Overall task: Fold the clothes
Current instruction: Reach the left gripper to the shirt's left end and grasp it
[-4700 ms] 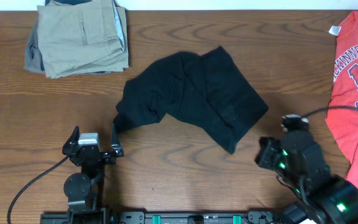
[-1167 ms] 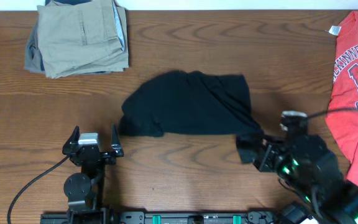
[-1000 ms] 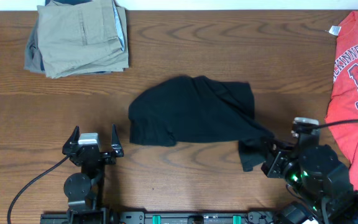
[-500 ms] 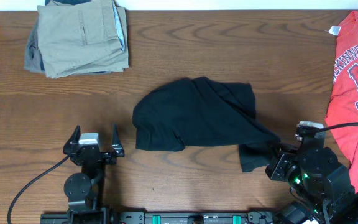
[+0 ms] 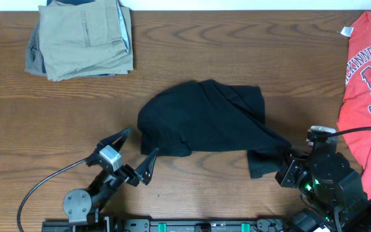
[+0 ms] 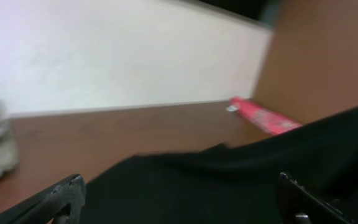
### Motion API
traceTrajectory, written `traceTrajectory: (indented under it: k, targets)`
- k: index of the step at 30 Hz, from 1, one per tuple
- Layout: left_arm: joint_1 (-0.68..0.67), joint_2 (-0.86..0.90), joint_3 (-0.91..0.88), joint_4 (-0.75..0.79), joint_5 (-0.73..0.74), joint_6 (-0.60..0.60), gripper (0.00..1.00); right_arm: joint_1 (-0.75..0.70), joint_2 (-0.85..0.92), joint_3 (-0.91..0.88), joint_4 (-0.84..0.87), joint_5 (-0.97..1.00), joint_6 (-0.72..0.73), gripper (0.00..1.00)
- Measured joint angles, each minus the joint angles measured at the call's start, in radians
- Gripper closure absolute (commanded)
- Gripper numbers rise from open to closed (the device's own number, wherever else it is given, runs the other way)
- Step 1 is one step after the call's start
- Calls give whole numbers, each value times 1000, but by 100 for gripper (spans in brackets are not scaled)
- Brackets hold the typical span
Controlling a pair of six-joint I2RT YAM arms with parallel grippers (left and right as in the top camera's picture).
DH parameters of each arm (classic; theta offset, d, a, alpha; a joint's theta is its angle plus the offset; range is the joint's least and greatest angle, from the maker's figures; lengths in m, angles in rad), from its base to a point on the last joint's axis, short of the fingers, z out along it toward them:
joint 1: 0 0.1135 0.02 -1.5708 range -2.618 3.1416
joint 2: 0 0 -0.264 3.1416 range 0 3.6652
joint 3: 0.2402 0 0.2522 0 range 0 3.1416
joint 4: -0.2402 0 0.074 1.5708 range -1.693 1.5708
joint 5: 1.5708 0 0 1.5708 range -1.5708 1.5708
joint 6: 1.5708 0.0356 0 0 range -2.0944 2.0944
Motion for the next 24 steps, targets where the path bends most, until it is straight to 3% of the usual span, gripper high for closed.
traceTrajectory:
  k: [8, 16, 19, 24]
  targets:
    - [0, 132, 257, -118, 62, -52, 2, 0, 0, 1, 3, 2, 0, 99]
    - [0, 582, 606, -693, 78, 56, 2, 0, 0, 3, 2, 3, 0, 99]
    - [0, 751, 691, -896, -29, 118, 2, 0, 0, 4, -2, 3, 0, 99]
    - [0, 945, 743, -1017, -286, 160, 2, 0, 0, 4, 0, 3, 0, 99]
